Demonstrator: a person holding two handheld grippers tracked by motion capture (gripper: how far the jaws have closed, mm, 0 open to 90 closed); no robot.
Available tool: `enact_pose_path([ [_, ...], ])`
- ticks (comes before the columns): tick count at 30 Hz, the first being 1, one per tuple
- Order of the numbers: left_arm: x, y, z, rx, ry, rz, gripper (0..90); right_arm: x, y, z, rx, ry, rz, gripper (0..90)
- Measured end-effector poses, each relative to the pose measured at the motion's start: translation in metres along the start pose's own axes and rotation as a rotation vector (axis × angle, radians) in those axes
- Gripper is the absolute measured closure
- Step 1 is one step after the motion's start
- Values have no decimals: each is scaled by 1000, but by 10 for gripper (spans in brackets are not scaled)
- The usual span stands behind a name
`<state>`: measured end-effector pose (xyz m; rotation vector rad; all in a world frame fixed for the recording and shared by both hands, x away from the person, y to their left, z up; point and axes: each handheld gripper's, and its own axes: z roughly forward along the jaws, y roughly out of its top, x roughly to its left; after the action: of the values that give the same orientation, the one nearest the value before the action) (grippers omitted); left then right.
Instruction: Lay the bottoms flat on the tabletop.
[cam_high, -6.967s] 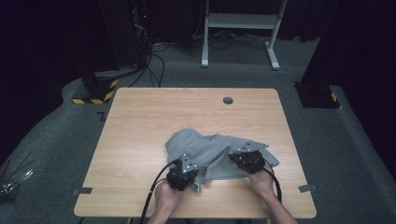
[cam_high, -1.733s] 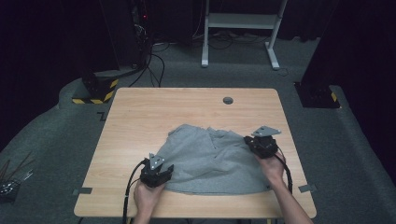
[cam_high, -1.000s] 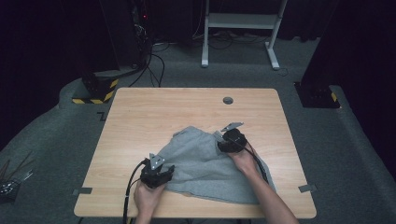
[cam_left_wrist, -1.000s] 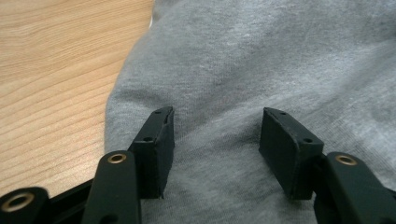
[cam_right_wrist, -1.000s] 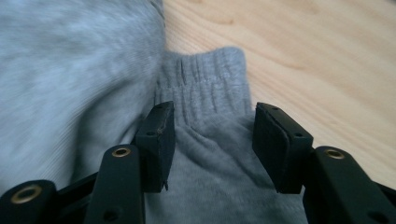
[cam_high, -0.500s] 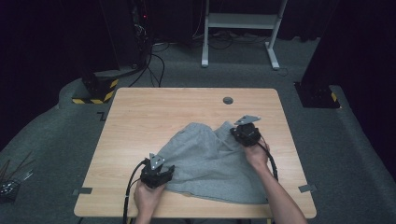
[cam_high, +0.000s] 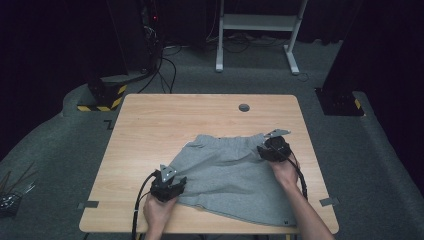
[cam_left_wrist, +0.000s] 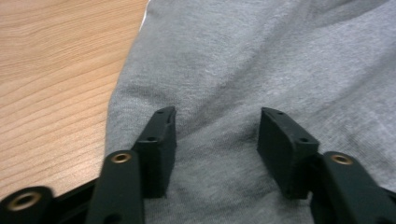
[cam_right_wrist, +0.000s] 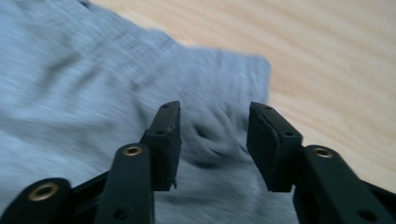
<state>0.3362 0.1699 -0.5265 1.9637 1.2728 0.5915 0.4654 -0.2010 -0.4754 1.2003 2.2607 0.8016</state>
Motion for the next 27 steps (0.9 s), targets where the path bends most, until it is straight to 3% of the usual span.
enact_pose_path([
  [2,0,-2,-3,-5,-30,7,645,8,0,-6,-41,24,-5,518],
  [4,1,-3,-6,11,-78,4,835,22,-3,-6,-57,66,-33,506],
  [5,2,-2,-9,32,-110,-2,835,22,-3,-6,-57,66,-33,506],
  [6,0,-1,-14,68,-138,12,848,30,-9,-1,-34,95,-51,505],
  [8,-2,-1,-16,82,-147,26,848,33,-12,3,-17,106,-52,504],
  [9,-2,1,-17,92,-155,33,840,35,-16,7,-2,117,-48,502],
  [11,0,6,-18,87,-159,15,665,38,-29,18,12,138,-39,481],
  [12,1,10,-17,77,-148,-5,665,38,-29,18,12,138,-39,481],
  [13,4,15,-16,71,-127,-12,551,38,-34,18,-22,139,-42,480],
  [15,8,24,-11,62,-81,-17,485,38,-36,17,-37,136,-49,480],
  [16,12,35,-4,63,-50,-34,465,39,-38,17,-53,132,-50,480],
  [19,16,46,6,74,-45,-67,431,40,-45,17,-91,127,-43,481],
  [22,20,63,27,114,-14,-64,420,41,-46,15,-92,125,-46,483],
  [27,26,71,43,125,-10,-78,411,42,-46,15,-92,125,-46,483],
])
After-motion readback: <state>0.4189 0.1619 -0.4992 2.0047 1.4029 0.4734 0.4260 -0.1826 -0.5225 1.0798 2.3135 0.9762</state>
